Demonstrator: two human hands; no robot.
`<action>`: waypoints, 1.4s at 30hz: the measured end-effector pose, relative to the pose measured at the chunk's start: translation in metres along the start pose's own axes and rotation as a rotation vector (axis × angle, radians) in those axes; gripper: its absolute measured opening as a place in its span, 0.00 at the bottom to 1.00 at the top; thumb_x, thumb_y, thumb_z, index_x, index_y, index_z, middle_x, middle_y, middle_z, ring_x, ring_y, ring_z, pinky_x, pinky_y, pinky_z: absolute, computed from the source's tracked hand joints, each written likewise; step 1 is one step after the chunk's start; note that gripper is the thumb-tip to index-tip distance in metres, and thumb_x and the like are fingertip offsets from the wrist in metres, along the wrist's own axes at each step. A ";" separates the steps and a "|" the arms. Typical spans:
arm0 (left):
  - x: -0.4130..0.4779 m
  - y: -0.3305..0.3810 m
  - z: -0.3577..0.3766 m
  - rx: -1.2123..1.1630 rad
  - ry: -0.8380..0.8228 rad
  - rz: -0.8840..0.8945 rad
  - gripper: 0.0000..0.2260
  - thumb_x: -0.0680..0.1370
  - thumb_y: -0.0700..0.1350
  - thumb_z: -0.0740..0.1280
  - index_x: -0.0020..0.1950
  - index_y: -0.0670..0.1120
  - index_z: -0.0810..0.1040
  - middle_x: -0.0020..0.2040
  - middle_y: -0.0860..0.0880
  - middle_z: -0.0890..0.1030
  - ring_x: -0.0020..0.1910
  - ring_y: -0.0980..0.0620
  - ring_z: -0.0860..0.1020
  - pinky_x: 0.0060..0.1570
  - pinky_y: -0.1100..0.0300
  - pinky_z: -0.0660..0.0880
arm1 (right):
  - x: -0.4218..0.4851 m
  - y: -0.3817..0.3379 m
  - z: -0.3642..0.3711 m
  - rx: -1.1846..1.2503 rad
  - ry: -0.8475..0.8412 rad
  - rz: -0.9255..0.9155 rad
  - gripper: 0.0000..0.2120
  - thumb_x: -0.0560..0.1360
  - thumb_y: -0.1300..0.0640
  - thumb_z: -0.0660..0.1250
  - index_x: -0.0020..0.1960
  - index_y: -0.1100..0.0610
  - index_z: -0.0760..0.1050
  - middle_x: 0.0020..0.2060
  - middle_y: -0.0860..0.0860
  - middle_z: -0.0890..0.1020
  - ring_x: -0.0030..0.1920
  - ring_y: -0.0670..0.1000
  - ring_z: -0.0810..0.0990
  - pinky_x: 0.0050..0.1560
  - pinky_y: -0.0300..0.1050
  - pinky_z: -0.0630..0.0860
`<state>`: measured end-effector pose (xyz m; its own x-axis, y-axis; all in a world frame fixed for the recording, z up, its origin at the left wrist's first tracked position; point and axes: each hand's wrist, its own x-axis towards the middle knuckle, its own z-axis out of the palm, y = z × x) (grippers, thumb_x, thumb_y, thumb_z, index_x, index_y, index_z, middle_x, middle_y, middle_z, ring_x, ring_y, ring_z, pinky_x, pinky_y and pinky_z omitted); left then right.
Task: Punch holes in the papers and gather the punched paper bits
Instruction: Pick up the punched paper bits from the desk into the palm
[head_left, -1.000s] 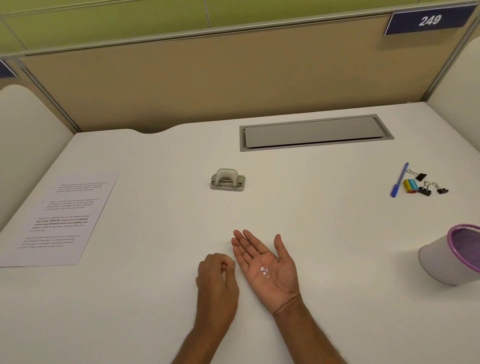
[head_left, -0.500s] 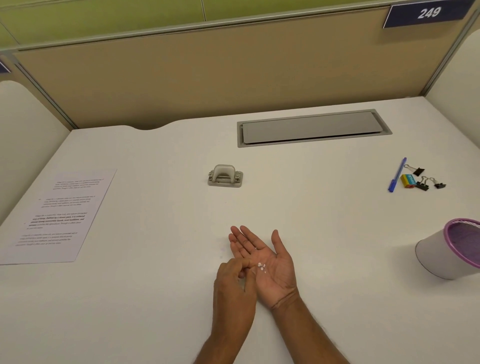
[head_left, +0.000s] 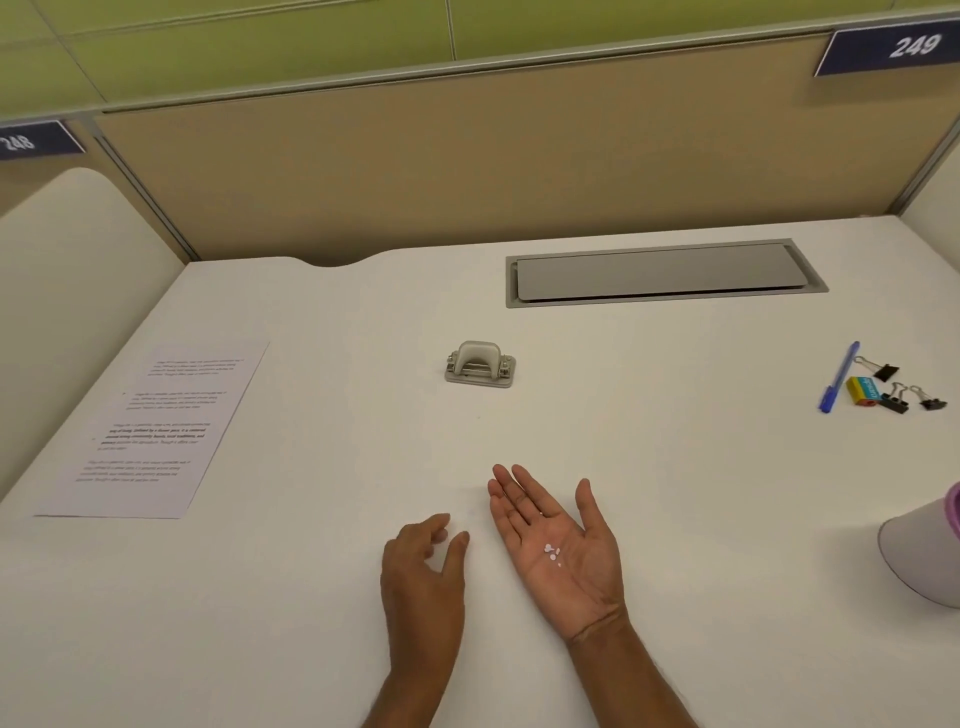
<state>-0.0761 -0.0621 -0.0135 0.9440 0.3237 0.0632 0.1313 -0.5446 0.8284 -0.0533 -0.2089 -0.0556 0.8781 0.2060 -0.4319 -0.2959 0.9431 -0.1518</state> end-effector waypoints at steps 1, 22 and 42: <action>0.004 -0.002 0.000 0.018 -0.023 0.009 0.10 0.74 0.42 0.75 0.54 0.48 0.83 0.46 0.57 0.81 0.49 0.55 0.78 0.52 0.56 0.77 | 0.000 0.000 0.000 0.009 -0.002 -0.003 0.34 0.82 0.40 0.58 0.73 0.68 0.67 0.74 0.65 0.68 0.74 0.63 0.68 0.77 0.56 0.60; 0.009 -0.005 0.018 0.339 -0.036 0.214 0.05 0.75 0.38 0.72 0.43 0.48 0.83 0.40 0.53 0.80 0.45 0.49 0.74 0.47 0.54 0.70 | -0.003 -0.001 0.003 0.020 -0.002 0.004 0.34 0.81 0.39 0.59 0.72 0.68 0.69 0.73 0.65 0.69 0.74 0.63 0.69 0.76 0.57 0.62; -0.033 0.038 0.023 -0.058 -0.143 0.115 0.09 0.79 0.37 0.65 0.44 0.51 0.75 0.43 0.57 0.75 0.48 0.52 0.74 0.50 0.55 0.73 | -0.001 -0.001 0.002 -0.015 -0.003 0.018 0.35 0.81 0.39 0.59 0.73 0.68 0.66 0.74 0.64 0.68 0.75 0.63 0.67 0.78 0.56 0.58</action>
<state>-0.0951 -0.1108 0.0034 0.9858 0.1460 0.0833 0.0058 -0.5250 0.8511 -0.0529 -0.2092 -0.0529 0.8736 0.2233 -0.4324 -0.3169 0.9353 -0.1573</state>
